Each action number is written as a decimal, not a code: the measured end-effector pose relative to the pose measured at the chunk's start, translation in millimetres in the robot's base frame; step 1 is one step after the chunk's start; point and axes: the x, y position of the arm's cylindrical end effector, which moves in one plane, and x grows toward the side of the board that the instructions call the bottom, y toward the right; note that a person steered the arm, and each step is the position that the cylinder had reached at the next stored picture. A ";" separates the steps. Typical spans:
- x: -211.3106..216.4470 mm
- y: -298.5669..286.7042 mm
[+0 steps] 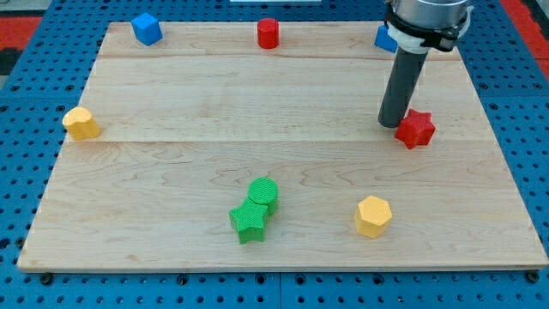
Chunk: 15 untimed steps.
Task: Slide green circle to bottom left
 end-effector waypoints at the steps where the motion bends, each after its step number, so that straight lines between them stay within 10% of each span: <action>1: 4.0 -9.0; 6: 110.3 -107.2; 11: 132.2 -206.4; 13: 136.4 -348.9; 15: 97.6 -293.3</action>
